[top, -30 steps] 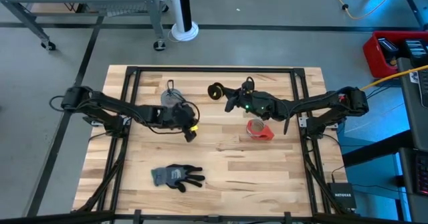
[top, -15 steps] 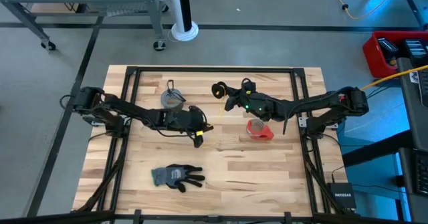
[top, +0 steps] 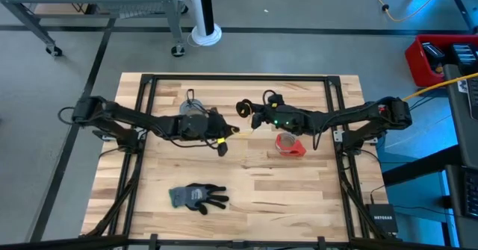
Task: Coil cords
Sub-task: Uncoil the yellow wire from the spool
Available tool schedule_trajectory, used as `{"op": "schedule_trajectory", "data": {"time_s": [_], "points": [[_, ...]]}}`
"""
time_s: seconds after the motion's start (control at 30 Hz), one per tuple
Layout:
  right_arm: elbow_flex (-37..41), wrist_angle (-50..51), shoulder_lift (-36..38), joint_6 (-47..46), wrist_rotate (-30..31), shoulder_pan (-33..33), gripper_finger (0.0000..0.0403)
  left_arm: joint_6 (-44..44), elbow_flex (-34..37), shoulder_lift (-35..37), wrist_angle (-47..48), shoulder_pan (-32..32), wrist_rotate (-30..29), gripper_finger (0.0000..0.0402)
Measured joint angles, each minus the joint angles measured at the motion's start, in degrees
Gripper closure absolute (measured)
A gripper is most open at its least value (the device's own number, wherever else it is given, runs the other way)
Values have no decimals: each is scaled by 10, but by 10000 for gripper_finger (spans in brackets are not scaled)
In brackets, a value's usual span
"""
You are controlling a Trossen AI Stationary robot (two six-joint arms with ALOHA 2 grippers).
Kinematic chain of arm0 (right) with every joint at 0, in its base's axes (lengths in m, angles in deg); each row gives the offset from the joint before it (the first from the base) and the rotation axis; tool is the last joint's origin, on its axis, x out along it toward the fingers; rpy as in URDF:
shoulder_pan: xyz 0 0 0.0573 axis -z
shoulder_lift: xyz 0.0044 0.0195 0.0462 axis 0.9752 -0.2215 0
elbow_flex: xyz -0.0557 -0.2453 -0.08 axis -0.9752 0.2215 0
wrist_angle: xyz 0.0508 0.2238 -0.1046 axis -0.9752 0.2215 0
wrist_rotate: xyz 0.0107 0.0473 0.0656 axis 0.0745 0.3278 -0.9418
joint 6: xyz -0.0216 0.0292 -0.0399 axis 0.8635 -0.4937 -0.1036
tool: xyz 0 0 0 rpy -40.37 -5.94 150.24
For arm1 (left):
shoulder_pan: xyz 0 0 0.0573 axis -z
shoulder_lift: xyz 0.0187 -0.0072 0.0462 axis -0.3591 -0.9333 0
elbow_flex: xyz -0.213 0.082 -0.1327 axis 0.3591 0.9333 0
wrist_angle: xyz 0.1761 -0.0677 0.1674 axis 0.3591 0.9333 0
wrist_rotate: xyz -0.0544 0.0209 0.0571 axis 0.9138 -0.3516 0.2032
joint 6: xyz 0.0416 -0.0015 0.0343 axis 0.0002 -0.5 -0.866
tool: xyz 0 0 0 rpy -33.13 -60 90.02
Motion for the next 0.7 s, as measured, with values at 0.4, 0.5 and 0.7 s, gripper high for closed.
{"op": "schedule_trajectory", "data": {"time_s": [0.4,0.5,0.7], "points": [[0,9,0,-2,20,0,402,64,0,94,152,18,-2,401],[0,12,0,-2,20,0,402,63,0,114,154,18,-18,401],[0,23,0,-3,20,0,402,52,0,168,153,18,-59,401]]}}
